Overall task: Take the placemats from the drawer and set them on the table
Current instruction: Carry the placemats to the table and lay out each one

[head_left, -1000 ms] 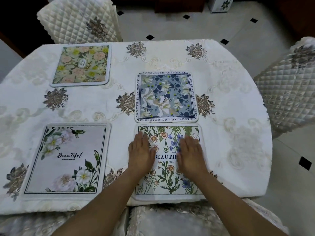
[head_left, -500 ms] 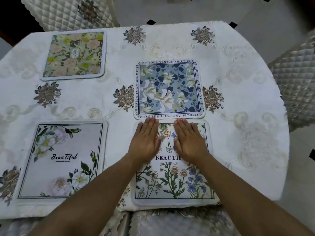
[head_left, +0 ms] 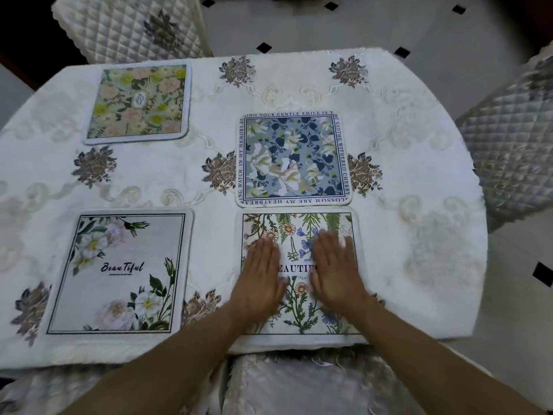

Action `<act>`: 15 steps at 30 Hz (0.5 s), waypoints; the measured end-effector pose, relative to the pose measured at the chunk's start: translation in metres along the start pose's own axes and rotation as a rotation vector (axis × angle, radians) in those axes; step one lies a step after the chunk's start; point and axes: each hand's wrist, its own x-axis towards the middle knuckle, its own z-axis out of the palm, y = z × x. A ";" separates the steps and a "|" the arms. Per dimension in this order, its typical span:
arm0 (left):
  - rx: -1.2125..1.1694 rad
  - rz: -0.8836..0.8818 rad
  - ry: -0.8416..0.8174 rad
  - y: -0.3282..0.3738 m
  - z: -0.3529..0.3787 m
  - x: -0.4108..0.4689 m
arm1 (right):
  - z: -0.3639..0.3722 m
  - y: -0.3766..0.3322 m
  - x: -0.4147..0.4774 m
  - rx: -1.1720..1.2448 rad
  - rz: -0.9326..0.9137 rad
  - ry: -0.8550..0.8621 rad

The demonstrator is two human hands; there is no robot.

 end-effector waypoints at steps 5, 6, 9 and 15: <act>-0.008 0.045 -0.046 0.037 0.036 -0.064 | 0.037 -0.070 -0.063 0.052 -0.054 -0.057; 0.005 0.036 -0.053 0.036 0.037 -0.069 | 0.039 -0.070 -0.066 0.036 -0.058 -0.064; 0.053 0.037 -0.072 0.030 0.036 -0.066 | 0.035 -0.056 -0.064 -0.016 -0.165 -0.077; 0.107 0.029 -0.088 0.017 0.027 -0.060 | 0.033 -0.033 -0.069 0.002 -0.177 -0.079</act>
